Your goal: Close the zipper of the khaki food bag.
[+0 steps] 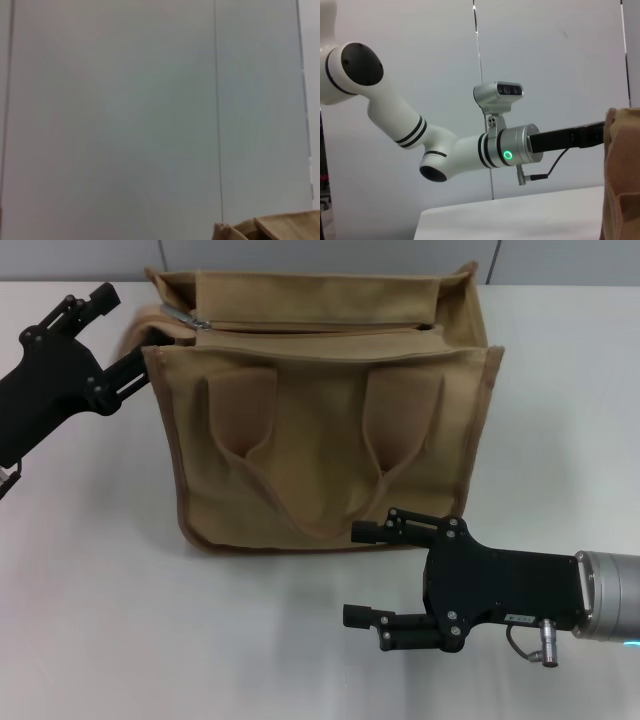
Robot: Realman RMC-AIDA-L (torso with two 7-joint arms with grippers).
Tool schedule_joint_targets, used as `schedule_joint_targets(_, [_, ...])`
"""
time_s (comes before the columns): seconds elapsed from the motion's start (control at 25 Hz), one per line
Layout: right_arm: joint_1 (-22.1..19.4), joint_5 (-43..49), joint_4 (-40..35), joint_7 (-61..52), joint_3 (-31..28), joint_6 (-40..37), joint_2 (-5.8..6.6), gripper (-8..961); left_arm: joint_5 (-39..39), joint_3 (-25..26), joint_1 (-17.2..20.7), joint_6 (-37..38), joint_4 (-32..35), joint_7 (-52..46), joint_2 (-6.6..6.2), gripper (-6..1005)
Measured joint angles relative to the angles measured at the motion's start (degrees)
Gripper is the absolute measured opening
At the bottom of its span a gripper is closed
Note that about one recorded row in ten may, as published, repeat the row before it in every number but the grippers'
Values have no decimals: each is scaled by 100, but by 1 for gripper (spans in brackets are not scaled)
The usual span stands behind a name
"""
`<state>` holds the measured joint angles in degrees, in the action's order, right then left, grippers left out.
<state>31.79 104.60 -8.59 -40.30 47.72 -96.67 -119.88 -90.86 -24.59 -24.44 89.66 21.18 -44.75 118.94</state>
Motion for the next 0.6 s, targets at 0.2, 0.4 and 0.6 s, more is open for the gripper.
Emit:
schedule_joint_targets(0.2, [-25, -48, 29, 23, -7, 6, 0, 771, 63, -29, -3, -40, -44, 93, 6, 774])
schedule_joint_targets(0.4, [-12, -51, 41, 37, -9, 16, 0, 770, 29, -161, 44, -14, -45, 102, 6, 772])
schedule_joint_targets(0.6, [-6, -54, 42, 45, -11, 17, 0, 768, 63, -205, 89, 14, -166, 238, 12, 769])
